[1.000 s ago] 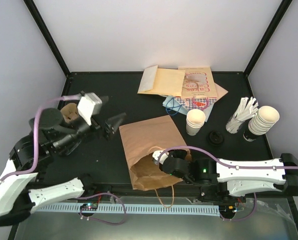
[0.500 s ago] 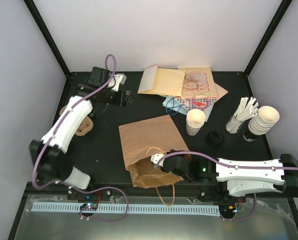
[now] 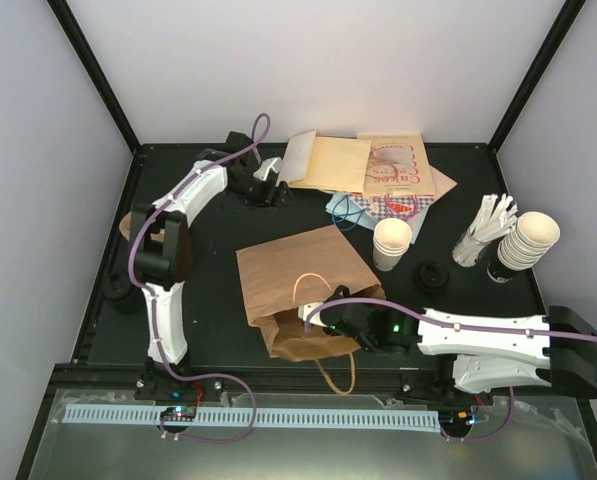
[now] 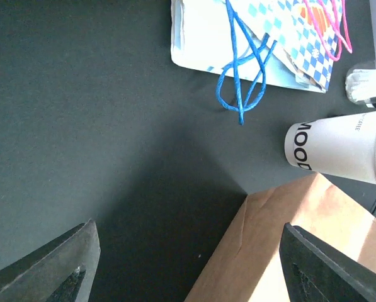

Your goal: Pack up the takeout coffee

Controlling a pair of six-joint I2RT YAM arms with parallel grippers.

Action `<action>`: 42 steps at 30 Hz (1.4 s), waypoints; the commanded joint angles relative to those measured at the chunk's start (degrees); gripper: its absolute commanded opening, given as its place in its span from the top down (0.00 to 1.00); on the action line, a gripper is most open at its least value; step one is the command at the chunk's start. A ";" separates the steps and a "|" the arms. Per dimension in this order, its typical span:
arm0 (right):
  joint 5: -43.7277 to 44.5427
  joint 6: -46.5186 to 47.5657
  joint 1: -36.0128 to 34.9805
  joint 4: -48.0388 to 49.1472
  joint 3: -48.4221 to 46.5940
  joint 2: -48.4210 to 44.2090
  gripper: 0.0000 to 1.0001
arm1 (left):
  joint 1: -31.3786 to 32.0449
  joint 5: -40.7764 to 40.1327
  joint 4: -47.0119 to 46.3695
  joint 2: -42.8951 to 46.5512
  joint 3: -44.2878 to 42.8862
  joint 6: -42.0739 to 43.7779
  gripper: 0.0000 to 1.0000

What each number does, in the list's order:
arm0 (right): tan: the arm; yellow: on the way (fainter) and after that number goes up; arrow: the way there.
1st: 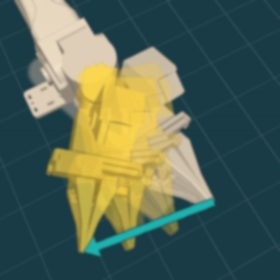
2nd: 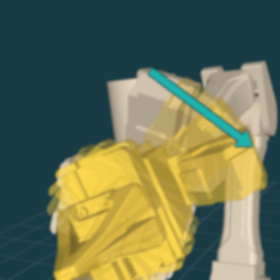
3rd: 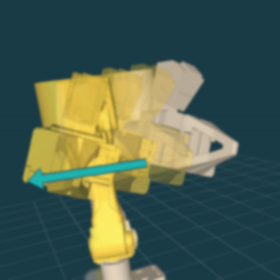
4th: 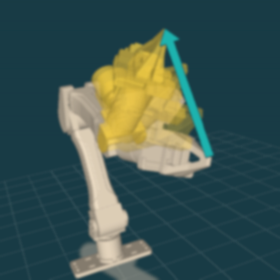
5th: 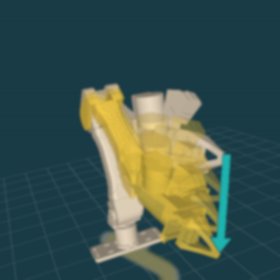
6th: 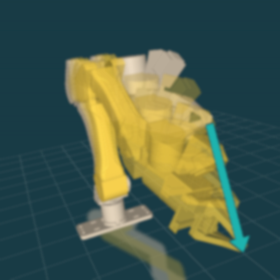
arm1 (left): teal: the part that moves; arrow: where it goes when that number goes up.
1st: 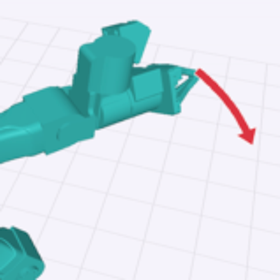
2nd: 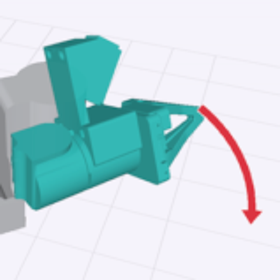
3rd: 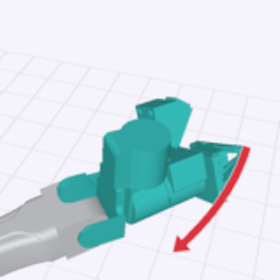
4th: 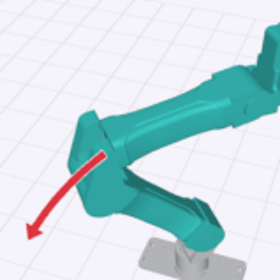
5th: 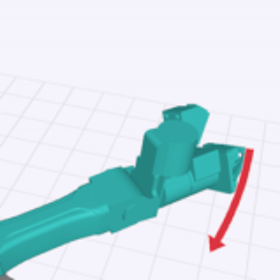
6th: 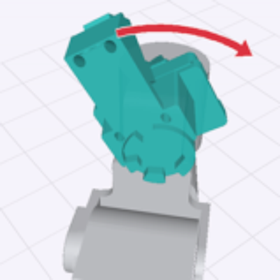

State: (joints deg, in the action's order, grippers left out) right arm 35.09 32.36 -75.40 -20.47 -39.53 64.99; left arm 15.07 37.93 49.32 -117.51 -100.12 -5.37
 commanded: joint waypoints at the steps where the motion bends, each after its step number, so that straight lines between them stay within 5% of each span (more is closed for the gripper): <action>1: -1.23 2.72 1.40 1.45 -3.26 2.75 0.46 | 0.20 8.16 -0.87 -4.11 -4.77 1.31 0.21; 15: 1.88 5.41 2.63 10.41 -2.54 2.43 0.46 | 3.12 13.33 -3.44 -7.76 -2.54 -1.03 0.27; 26: 2.97 16.25 2.63 22.49 -0.07 1.60 0.44 | 3.43 16.53 -1.67 -9.07 -0.51 -0.04 0.29; 34: -1.60 19.30 2.47 17.90 1.00 1.04 0.45 | 3.74 16.80 -0.72 -8.30 1.68 1.21 0.30; 42: -1.30 28.41 2.42 26.42 4.63 -0.97 0.46 | 4.55 19.02 1.26 -9.49 1.07 2.20 0.31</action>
State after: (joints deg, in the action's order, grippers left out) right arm 33.85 55.51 -72.97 -0.34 -35.11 64.93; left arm 18.74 53.91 48.42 -125.67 -98.39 -5.02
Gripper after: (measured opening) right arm 0.712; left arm 0.691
